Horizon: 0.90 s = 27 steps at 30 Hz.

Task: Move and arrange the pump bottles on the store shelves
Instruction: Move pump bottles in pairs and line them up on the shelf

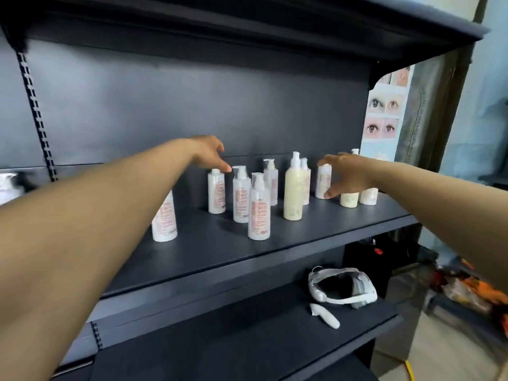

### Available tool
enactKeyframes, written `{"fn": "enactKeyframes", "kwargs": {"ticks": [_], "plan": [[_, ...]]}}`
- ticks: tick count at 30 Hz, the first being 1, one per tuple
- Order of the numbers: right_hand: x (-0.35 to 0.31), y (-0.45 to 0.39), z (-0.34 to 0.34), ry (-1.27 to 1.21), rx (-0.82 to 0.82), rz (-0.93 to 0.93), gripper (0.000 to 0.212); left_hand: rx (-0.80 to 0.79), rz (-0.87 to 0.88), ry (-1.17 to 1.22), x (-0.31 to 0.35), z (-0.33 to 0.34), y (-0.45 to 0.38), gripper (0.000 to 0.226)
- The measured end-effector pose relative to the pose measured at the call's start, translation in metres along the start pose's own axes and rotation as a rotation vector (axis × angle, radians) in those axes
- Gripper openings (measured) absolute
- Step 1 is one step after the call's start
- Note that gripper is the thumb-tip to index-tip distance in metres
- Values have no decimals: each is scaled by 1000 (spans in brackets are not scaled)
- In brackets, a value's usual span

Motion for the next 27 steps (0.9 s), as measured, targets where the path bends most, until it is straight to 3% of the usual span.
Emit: {"fn": "enactKeyframes", "kwargs": {"ticks": [14,23,27], "plan": [[154,-52,69,-89,-25,30,85,-33,3,1,127,83,-99,63],[213,-121,97,-126,-18,90,83,-86,-70,7,124,128,-185,60],[227,-154,111,-194,-24,103,86,-93,-117,52,120,139,-208,72]]}}
Point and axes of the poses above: each hand's wrist, its own y-axis away from the middle knuckle, its own z-axis out of the palm, x = y × z, the point moved 8 cm from there along -y, towards the middle knuckle, and after that the axes turned 12 degrees about y, right-handed, at the moved point
